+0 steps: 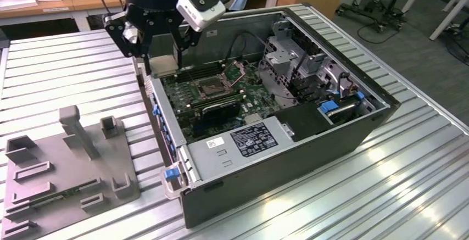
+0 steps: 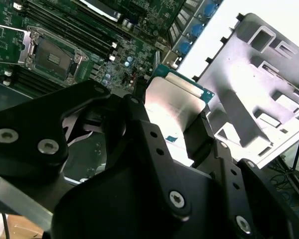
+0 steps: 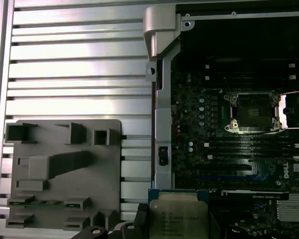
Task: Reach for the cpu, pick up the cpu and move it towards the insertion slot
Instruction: 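Pick up the cpu and move it towards the insertion slot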
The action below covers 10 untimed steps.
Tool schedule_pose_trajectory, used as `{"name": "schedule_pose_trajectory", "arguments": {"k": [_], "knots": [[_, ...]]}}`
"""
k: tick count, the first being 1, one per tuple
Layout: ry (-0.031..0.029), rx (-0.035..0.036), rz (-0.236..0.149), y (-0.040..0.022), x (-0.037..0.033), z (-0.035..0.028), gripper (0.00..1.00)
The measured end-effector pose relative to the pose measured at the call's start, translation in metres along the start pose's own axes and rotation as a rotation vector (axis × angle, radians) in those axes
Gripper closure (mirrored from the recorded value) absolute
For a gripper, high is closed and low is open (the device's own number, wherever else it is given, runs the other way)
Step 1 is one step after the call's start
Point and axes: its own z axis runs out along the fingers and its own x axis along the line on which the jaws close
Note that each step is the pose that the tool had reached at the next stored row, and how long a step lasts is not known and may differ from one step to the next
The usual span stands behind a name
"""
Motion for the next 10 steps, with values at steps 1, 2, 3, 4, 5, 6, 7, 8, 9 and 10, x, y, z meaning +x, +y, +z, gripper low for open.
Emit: {"name": "schedule_pose_trajectory", "arguments": {"k": [1, 2, 3, 4, 5, 6, 7, 8, 9, 10], "knots": [[0.0000, 0.0000, 0.000, 0.0000, -0.0010, 0.0000, 0.45], [0.0000, 0.0000, 0.000, 0.0000, -0.0020, 0.0000, 0.45], [0.0000, 0.0000, 0.000, 0.0000, -0.0029, 0.0000, 0.45], [0.0000, 0.0000, 0.000, 0.0000, -0.0039, 0.0000, 0.45], [0.0000, -0.0001, 0.000, 0.0000, -0.0049, 0.0000, 0.45], [0.0001, 0.0000, 0.000, 0.0000, -0.0060, 0.0000, 0.45], [0.0000, 0.0000, 0.000, 0.0000, -0.0070, 0.0000, 0.45], [0.0000, 0.0000, 0.000, 0.0000, -0.0080, 0.0000, 0.45], [0.0000, 0.0000, 0.000, 0.0000, -0.0090, 0.0000, 0.45], [0.0000, -0.0001, 0.000, 0.0001, -0.0099, 0.0000, 0.45]]}}
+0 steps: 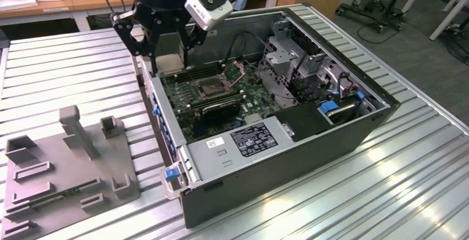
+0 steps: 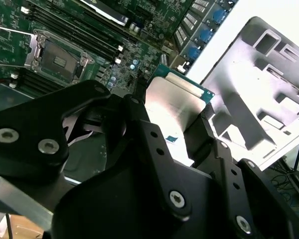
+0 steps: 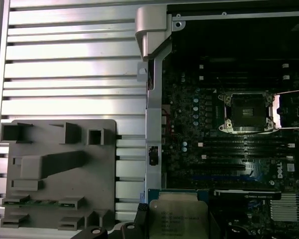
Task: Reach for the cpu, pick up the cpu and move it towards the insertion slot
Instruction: 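Pick up the cpu and move it towards the insertion slot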
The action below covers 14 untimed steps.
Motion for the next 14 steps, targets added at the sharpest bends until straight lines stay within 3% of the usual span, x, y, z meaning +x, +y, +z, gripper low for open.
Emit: {"name": "schedule_pose_trajectory", "arguments": {"k": [14], "knots": [[0.0001, 0.0001, 0.000, 0.0001, -0.0114, -0.0001, 0.45]]}}
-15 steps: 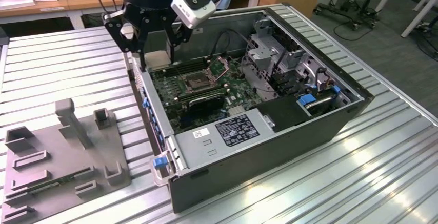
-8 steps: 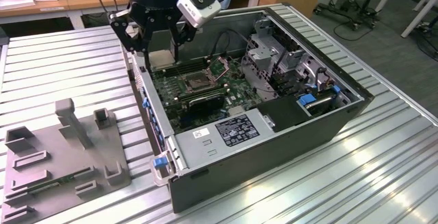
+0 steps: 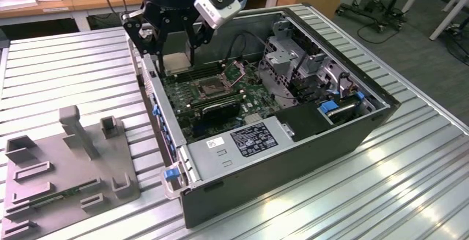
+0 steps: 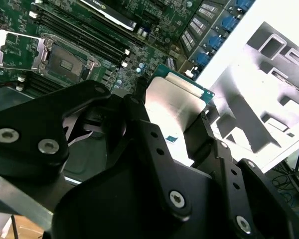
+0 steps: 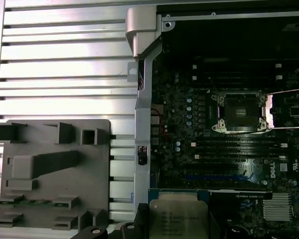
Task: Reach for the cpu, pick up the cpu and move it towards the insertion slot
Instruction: 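Pick up the cpu and move it towards the insertion slot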
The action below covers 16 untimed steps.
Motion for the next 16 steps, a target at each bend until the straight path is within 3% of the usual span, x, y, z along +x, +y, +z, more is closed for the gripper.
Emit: {"name": "schedule_pose_trajectory", "arguments": {"k": [16], "knots": [[-0.0001, -0.0001, 0.000, 0.0001, -0.0108, 0.0000, 0.45]]}}
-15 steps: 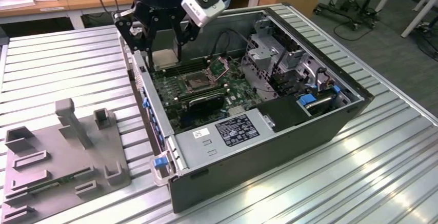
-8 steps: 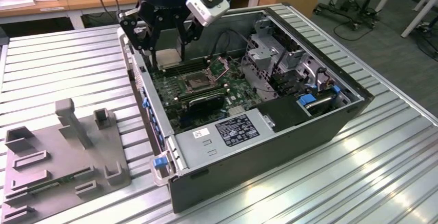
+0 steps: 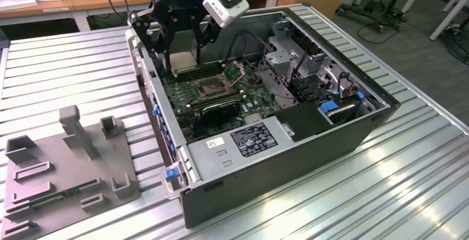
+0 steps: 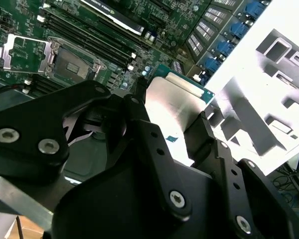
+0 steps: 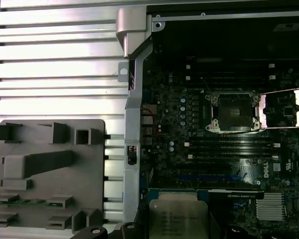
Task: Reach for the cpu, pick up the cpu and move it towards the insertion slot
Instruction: 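Pick up the cpu and move it towards the insertion slot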
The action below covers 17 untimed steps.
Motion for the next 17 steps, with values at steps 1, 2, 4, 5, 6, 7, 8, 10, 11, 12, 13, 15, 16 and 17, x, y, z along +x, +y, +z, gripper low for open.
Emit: {"name": "schedule_pose_trajectory", "arguments": {"k": [1, 2, 4, 5, 6, 7, 8, 10, 11, 12, 13, 15, 16, 17], "knots": [[0.0000, 0.0001, 0.000, 0.0000, -0.0007, 0.0000, 0.45], [0.0000, 0.0001, 0.000, 0.0001, -0.0018, -0.0001, 0.45], [0.0000, 0.0000, 0.000, 0.0000, -0.0035, 0.0000, 0.45], [0.0000, 0.0000, 0.000, 0.0000, -0.0043, 0.0000, 0.45], [0.0000, 0.0001, 0.000, 0.0001, -0.0052, -0.0001, 0.45], [0.0000, -0.0001, 0.000, 0.0001, -0.0063, 0.0000, 0.45], [0.0000, -0.0001, 0.000, 0.0001, -0.0075, 0.0000, 0.45], [0.0000, -0.0006, 0.000, 0.0001, -0.0103, 0.0000, 0.45], [0.0000, -0.0010, 0.000, 0.0001, -0.0116, 0.0001, 0.45], [0.0000, -0.0018, 0.000, 0.0000, -0.0123, 0.0002, 0.45], [0.0000, -0.0032, 0.000, 0.0000, -0.0133, 0.0004, 0.45], [0.0000, -0.0055, 0.000, 0.0001, -0.0157, 0.0008, 0.45], [0.0000, -0.0063, 0.000, 0.0000, -0.0164, 0.0011, 0.45], [-0.0001, -0.0068, 0.000, 0.0002, -0.0168, 0.0015, 0.45]]}}
